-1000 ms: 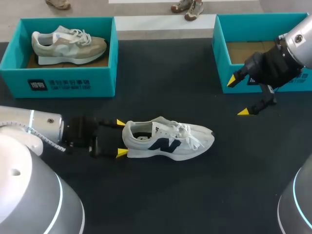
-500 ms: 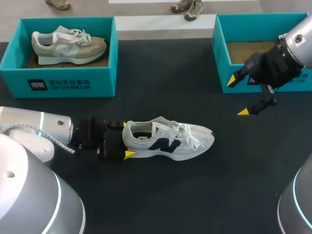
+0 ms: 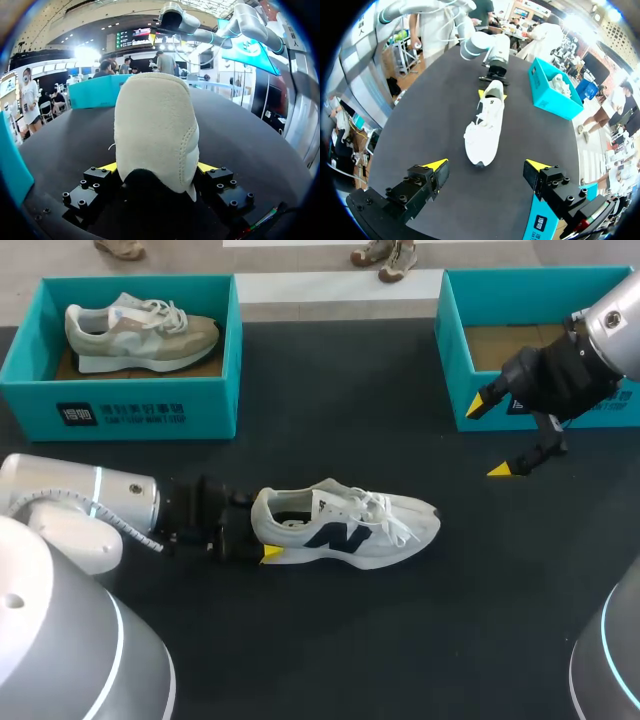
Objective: Take the shoe out of the shoebox, open the shoe tongue, remove and reinsert the insole, then place the shoe into the shoebox
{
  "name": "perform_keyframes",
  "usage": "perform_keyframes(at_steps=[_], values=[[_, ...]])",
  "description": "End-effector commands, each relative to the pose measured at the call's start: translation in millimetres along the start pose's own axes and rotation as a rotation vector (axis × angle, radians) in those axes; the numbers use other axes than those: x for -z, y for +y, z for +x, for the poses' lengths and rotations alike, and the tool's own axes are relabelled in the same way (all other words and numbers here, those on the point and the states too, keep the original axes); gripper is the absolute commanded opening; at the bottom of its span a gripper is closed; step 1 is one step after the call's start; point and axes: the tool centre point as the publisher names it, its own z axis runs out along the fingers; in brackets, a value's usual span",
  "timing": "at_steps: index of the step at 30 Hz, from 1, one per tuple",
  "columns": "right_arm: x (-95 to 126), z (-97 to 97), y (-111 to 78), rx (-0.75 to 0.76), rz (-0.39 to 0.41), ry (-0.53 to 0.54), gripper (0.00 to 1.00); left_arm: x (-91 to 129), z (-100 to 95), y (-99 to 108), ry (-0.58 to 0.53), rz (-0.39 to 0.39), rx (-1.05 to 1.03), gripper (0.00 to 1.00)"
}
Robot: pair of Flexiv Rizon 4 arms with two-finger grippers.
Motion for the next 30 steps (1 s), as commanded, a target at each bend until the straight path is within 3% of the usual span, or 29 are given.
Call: perform_keyframes(at_steps=[1, 13, 16, 18, 21, 30], values=[[-1, 0.1, 0.1, 0.0, 0.002, 0.0, 1.0, -6, 4.6, 3, 0.025, -0.002, 0.0, 0.0], [3, -4.9, 1.1, -0.024, 0.0, -0.022, 1.0, -6, 4.6, 3, 0.025, -0.002, 0.0, 0.0], [9, -18.9, 1.2, -0.332, 0.026, -0.086, 1.0, -6, 4.6, 3, 0.025, -0.002, 0.0, 0.0], [19, -21.2, 1.7, -0.658, 0.14, -0.231, 1.0, -6, 4.6, 3, 0.025, -0.002, 0.0, 0.0], [29, -20.8, 10.4, -0.945, 0.108, -0.495, 1.0, -6, 4.6, 3, 0.025, -0.002, 0.0, 0.0], [32, -23.3, 13.8, -0.962, 0.11, -0.523, 1.0, -6, 4.6, 3, 0.025, -0.002, 0.0, 0.0]])
